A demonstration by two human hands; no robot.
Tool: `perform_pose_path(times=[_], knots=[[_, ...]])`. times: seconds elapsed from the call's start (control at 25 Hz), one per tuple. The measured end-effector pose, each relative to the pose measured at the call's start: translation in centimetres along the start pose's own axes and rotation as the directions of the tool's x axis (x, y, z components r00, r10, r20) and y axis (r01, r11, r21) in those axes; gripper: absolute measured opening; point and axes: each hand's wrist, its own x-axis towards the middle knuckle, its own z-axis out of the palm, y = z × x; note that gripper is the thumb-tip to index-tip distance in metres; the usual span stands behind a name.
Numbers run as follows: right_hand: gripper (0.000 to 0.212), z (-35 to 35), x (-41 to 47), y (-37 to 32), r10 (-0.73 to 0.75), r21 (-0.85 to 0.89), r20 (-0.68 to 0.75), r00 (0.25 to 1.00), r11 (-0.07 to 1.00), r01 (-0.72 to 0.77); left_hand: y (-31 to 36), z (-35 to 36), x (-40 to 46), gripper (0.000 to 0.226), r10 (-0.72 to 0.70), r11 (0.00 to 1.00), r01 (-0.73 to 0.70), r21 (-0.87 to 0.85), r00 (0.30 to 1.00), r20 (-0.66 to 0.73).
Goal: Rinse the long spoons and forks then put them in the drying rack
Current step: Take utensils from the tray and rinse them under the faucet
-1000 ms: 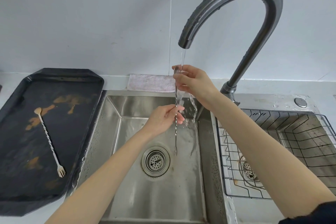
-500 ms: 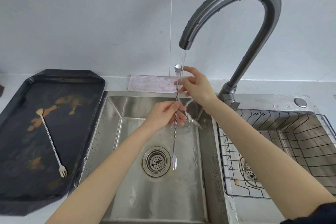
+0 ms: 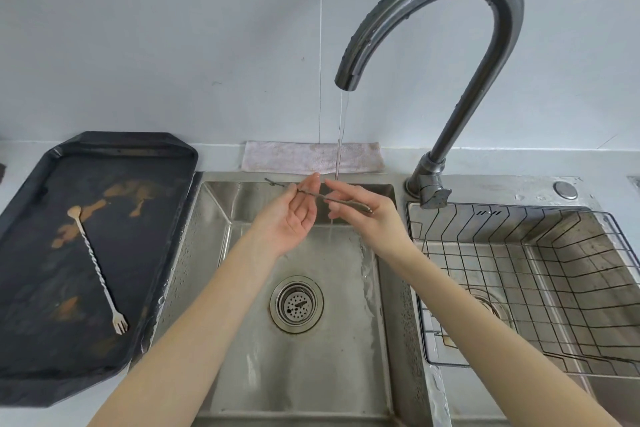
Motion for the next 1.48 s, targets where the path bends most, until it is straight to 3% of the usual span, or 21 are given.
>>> perform_pose_path(times=[0.24, 0.4, 0.56, 0.76, 0.96, 1.24, 1.36, 1.48], knots=[[0.032, 0.4, 0.2, -0.6, -0.081, -0.018, 0.065, 0.995, 0.996, 0.083, -1.2, -0.3, 0.4, 0.034, -0.037, 0.999, 0.038, 0.009, 0.995, -0.091], [0.037, 0.7, 0.1, -0.1, -0.040, -0.069, 0.124, 0.991, 0.996, 0.048, -1.3, -0.5, 1.0, 0.036, -0.003, 1.000, 0.003, -0.002, 0.999, -0.035], [0.026, 0.8, 1.5, -0.1, 0.155, 0.153, -0.017, 0.988, 0.977, -0.150, -0.9, -0.7, 1.0, 0.035, 0.060, 0.985, -0.056, -0.163, 0.998, 0.014], [0.017, 1.8, 3.2, -0.4, 0.276, 0.496, 0.002, 0.961, 0.834, -0.240, 0.1, -2.2, 1.0, 0.033, 0.184, 0.933, -0.173, -0.315, 0.983, 0.007], [0.015, 2.3, 4.3, -0.6, 0.319, 0.554, 0.041, 0.947, 0.782, -0.287, 0.5, -3.4, 0.7, 0.030, 0.209, 0.932, -0.217, -0.290, 0.976, -0.058], [0.039, 2.2, 4.9, -2.2, 0.371, 0.483, 0.018, 0.928, 0.810, -0.333, -0.1, -4.3, 1.0, 0.019, 0.122, 0.958, -0.140, -0.248, 0.989, -0.090], [0.037, 2.0, 5.4, -3.1, 0.344, 0.248, -0.035, 0.938, 0.912, -0.325, -0.6, -4.2, 1.4, 0.020, -0.003, 0.969, -0.022, -0.244, 0.995, -0.103], [0.021, 1.6, 5.9, -3.9, 0.248, 0.051, -0.065, 0.967, 0.968, -0.245, -1.5, -3.0, 2.2, 0.020, -0.103, 0.949, 0.077, -0.306, 0.992, -0.070]])
